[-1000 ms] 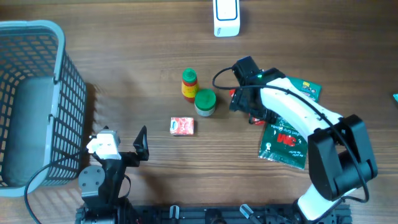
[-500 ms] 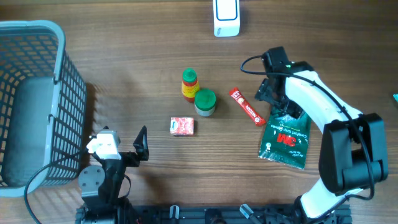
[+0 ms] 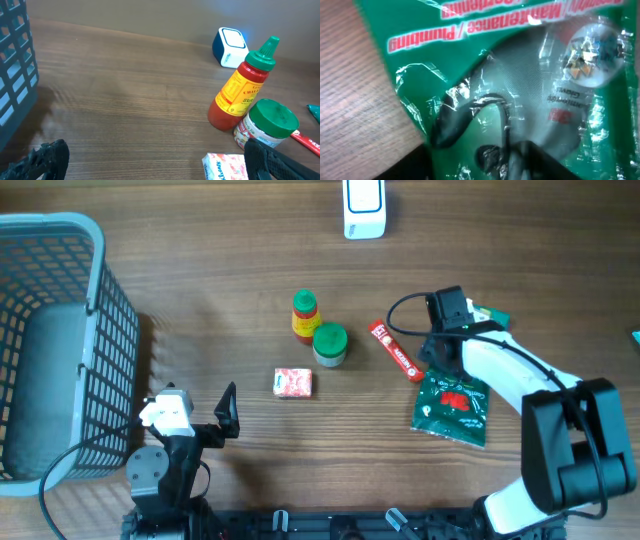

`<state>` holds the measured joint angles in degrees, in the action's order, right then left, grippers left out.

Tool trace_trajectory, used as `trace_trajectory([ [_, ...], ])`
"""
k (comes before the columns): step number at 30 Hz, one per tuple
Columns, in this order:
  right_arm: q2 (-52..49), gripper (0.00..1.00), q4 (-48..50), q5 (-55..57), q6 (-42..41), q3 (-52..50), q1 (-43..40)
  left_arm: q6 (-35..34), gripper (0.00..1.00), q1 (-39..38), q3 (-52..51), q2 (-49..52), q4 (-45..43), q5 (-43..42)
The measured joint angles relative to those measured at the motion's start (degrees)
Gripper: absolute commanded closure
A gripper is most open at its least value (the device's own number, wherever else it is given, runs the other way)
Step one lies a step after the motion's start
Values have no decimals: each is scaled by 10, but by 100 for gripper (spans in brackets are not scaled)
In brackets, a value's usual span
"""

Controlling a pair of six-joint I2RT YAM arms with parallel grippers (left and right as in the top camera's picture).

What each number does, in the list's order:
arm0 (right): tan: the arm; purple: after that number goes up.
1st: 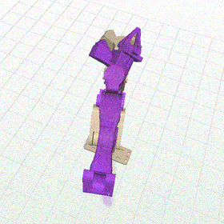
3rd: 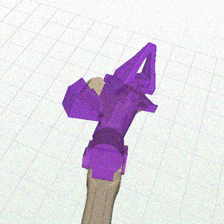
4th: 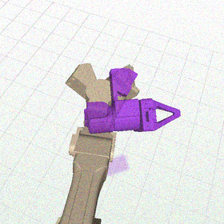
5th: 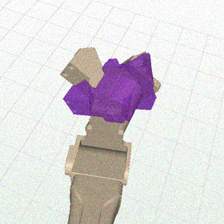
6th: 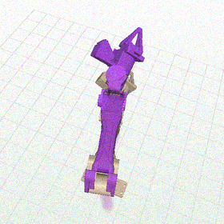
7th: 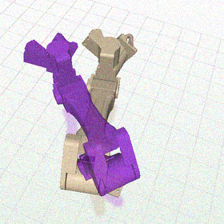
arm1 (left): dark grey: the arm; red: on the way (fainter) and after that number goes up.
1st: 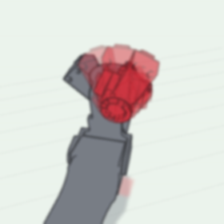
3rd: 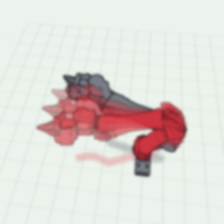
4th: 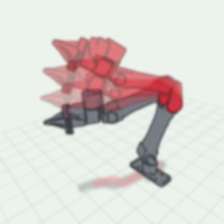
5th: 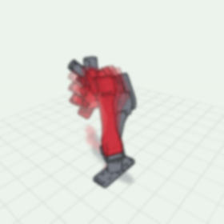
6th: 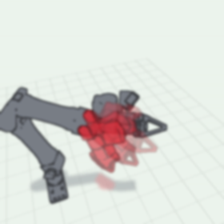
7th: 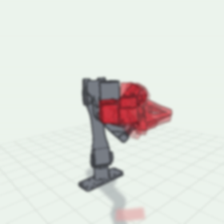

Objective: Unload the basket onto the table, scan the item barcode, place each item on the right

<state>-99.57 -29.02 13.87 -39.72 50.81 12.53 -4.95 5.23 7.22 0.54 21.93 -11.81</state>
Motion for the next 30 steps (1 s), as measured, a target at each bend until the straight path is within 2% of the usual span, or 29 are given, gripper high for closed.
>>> trace_trajectory([
  [1,3,96,0,4,-3,-5,0,0,0,0,0,0,0,0],
  [5,11,96,4,2,-3,-14,-4,0,0,0,0,0,0,0],
  [8,13,96,17,-60,34,-7,-6,0,0,0,0,0,0,0],
  [11,10,96,1,-145,88,10,-8,0,0,0,0,0,0,0],
  [14,12,96,-48,-312,144,32,-6,0,0,0,0,0,0,0],
  [17,40,96,-55,-414,176,46,-6,0,0,0,0,0,0,0],
  [23,115,96,-84,-536,206,60,-16,0,0,0,0,0,0,0],
  [30,118,96,-76,-779,213,60,-21,0,0,0,0,0,0,0],
])
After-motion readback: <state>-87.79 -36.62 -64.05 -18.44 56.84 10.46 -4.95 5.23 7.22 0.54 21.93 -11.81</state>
